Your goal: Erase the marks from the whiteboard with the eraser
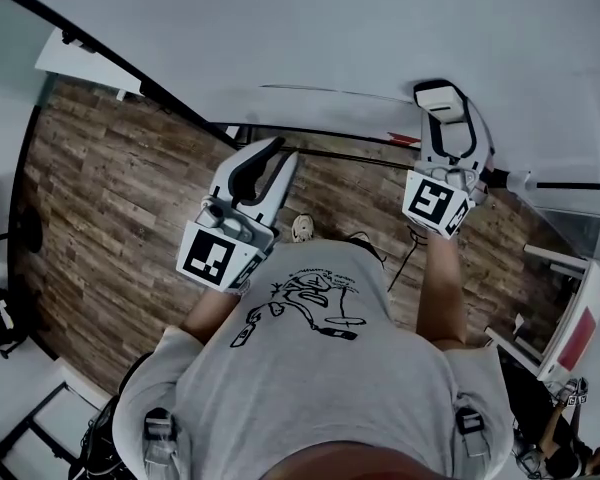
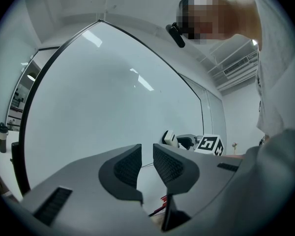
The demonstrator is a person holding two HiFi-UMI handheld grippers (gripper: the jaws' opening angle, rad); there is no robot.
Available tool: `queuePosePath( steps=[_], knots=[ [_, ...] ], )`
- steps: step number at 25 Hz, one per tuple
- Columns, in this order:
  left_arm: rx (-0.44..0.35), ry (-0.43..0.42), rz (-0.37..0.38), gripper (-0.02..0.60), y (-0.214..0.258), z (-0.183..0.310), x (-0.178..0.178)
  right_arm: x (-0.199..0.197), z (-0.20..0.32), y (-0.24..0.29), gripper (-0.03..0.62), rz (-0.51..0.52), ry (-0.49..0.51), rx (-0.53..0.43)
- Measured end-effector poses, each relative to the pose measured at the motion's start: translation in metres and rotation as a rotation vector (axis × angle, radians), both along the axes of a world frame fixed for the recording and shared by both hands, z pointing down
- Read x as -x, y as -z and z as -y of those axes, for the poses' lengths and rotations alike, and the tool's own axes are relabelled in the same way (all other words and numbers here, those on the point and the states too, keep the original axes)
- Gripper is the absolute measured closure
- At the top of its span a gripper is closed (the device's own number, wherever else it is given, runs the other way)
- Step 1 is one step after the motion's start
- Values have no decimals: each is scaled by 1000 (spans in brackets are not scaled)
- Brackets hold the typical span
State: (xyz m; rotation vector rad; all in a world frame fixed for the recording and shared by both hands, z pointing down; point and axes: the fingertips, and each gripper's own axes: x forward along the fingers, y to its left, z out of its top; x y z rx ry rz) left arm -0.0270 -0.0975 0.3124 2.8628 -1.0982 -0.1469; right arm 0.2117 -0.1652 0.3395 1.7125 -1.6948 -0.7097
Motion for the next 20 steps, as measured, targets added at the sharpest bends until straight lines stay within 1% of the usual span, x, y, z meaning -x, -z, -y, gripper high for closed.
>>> queuePosePath(
  steps=[5,12,20],
  knots=[
    [-2,-6,4,499,-1,6,0,3,2,-1,335,-16,-5,-27],
    [-2,-40,18,499,-3,11,-9,5,3,-5,335,-28,-15,-45],
    [-1,-55,20,499,-2,10,-15,10,1,-8,335,-38,-15,-61]
  ],
)
